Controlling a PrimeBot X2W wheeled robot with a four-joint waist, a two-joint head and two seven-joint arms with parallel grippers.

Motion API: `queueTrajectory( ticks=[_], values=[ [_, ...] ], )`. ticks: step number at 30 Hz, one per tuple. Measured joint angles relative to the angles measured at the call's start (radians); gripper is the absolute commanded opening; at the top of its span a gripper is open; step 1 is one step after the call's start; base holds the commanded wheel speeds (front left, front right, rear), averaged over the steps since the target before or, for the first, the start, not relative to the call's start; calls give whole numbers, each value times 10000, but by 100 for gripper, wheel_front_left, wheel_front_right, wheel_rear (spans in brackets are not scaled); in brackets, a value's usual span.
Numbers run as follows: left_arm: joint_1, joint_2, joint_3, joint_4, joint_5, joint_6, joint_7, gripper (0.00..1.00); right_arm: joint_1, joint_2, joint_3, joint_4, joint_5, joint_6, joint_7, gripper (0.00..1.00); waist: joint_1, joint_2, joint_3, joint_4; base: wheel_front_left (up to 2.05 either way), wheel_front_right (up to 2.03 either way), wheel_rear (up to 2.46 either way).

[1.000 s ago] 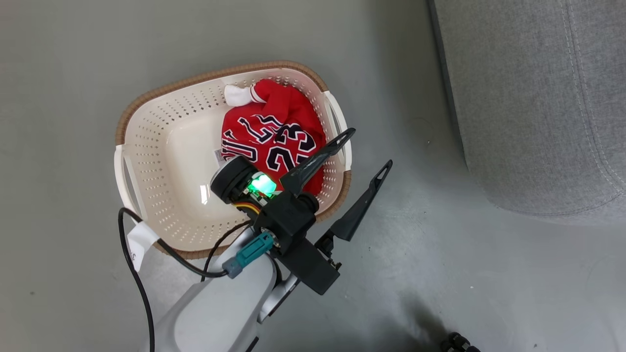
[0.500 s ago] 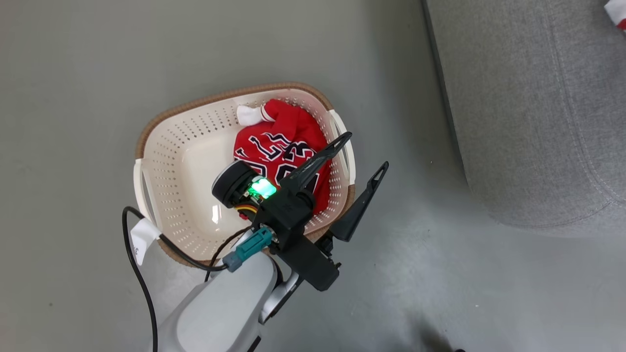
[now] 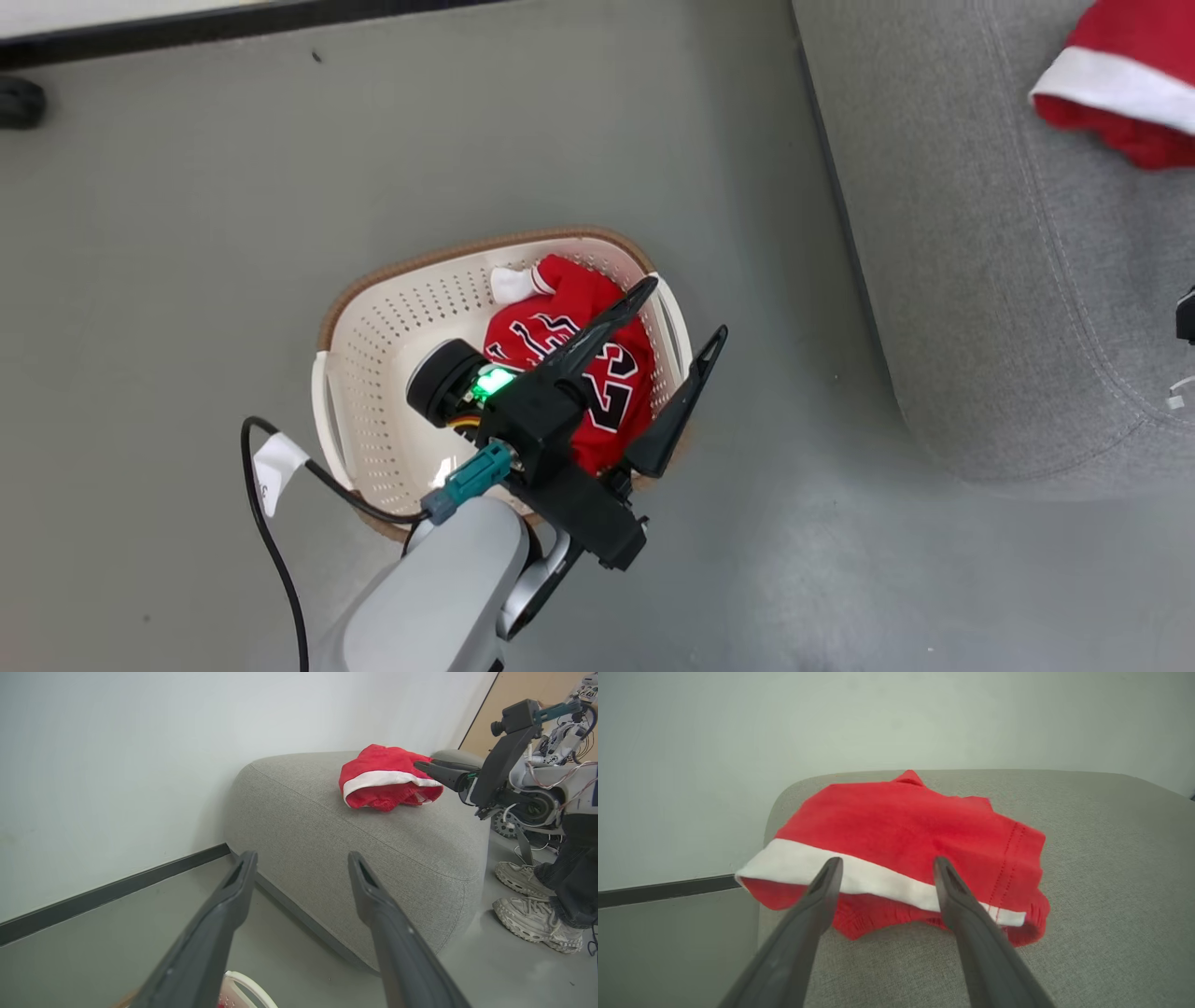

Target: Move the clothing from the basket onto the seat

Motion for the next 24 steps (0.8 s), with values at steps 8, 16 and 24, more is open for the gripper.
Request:
queueTrajectory(
  ticks=[8, 16, 24],
  values=[
    [550, -102, 428, 326, -121, 0, 0, 100, 236, 407, 255, -426, -17, 255, 0, 100, 0, 0, -735, 313, 0, 0, 0],
    [946, -238, 878, 621, -161, 12, 0, 100, 887, 953, 658, -727, -35, 430, 0, 100, -1, -1, -1399, 779, 0, 0, 0],
    [1337, -291, 1421, 901, -144, 240, 0, 100, 1184, 1262, 984, -1043, -33, 531, 0, 100, -1, -1, -1983, 1289, 0, 0, 0]
  ],
)
